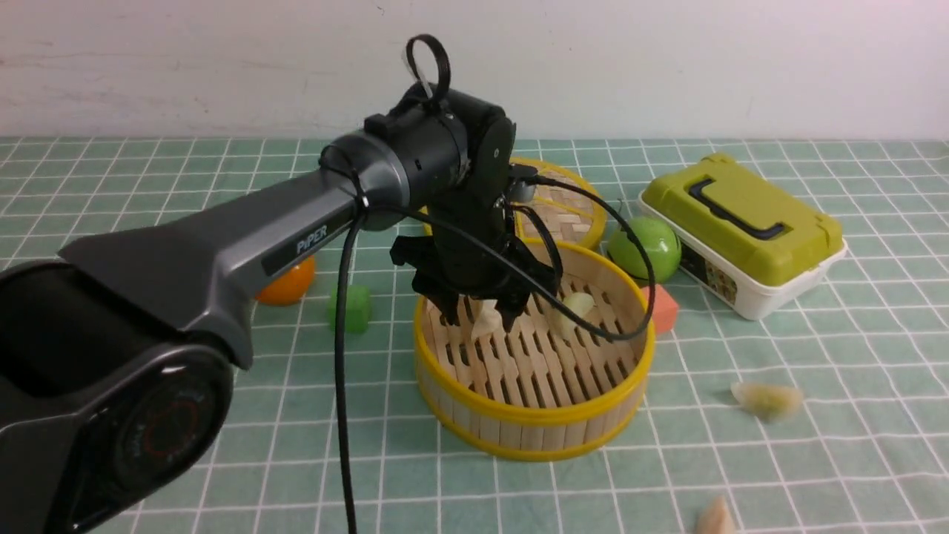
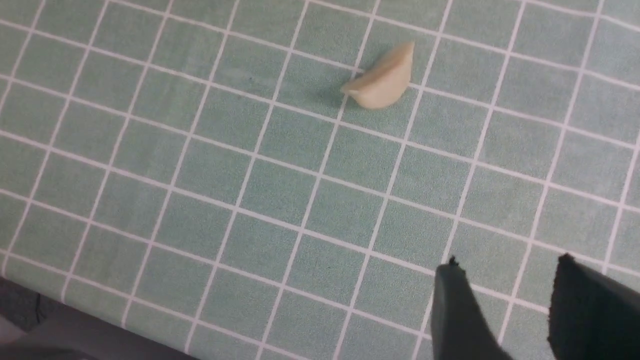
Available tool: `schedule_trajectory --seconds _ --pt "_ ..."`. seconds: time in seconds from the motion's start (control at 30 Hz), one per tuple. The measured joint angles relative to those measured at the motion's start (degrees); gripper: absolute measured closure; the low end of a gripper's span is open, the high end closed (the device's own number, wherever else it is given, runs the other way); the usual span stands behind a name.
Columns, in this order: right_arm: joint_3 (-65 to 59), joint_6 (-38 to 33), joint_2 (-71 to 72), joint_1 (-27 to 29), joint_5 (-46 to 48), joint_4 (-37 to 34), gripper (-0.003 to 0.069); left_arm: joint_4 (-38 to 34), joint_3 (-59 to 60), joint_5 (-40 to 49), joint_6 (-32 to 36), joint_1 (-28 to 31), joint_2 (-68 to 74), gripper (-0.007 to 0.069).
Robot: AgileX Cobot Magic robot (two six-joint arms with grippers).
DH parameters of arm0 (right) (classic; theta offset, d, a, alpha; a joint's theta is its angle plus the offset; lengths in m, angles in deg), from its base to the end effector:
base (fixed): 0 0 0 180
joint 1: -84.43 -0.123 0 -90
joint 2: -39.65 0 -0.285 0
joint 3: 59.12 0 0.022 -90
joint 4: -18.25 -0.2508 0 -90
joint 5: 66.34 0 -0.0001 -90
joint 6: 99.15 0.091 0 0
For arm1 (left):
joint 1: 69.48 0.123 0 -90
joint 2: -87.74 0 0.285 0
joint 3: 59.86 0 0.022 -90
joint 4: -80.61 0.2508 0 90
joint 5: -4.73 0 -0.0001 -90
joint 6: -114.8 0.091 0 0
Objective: Put the dumplings into the steamer on the table with the blue tablecloth.
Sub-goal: 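Reach for and grasp a dumpling lying on the table beside the steamer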
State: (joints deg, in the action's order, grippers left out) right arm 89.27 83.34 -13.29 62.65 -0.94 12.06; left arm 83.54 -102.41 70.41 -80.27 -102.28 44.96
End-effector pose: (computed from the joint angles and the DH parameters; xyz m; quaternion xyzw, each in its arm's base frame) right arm 0.1093 0.0533 0.3178 -0.1527 0.9523 0.1065 0.2419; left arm 0.4154 -0.2627 0.2324 0.1581 0.9723 -0.0466 0.1660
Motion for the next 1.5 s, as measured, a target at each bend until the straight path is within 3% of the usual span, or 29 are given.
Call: schedule_trajectory --seconds 0.2,0.33,0.43,0.5,0.63,1.0,1.2,1.33,1.5 --pt "6.8 -2.5 -13.9 0.0 -0.2 -1.1 0.0262 0.0 -1.3 4.8 2.8 0.0 -10.8 0.0139" --pt "7.9 -3.2 -23.2 0.0 -4.4 -4.4 0.0250 -0.1 0.8 5.3 3.1 0.0 -21.2 0.0270" --pt "8.0 -3.3 -28.8 0.0 -8.2 -5.5 0.0245 -1.0 5.8 5.6 3.3 0.0 -29.1 0.0415" --pt "8.0 -2.5 -32.6 0.0 -11.3 -5.6 0.0227 -2.4 11.3 5.6 3.8 0.0 -35.9 0.0518" --pt "8.0 -1.0 -38.3 0.0 -17.6 -6.2 0.0174 -5.4 23.6 5.6 4.9 0.0 -45.6 0.0638" --pt "8.2 2.6 -53.4 0.0 -22.4 -7.1 0.0135 -6.5 55.3 -1.7 7.3 0.0 -68.1 0.0638" --pt "8.7 2.8 -54.4 -0.1 -20.3 -7.4 0.0149 -5.1 59.8 -2.7 7.3 0.0 -73.3 0.0638" --pt "8.8 2.8 -54.5 -1.4 -18.9 -6.5 0.0238 -4.8 60.0 -3.6 7.3 0.0 -74.1 0.0638" --pt "9.1 2.8 -54.6 -3.4 -17.4 -4.9 0.0442 -4.8 60.0 -4.0 7.3 0.0 -74.0 0.0638"
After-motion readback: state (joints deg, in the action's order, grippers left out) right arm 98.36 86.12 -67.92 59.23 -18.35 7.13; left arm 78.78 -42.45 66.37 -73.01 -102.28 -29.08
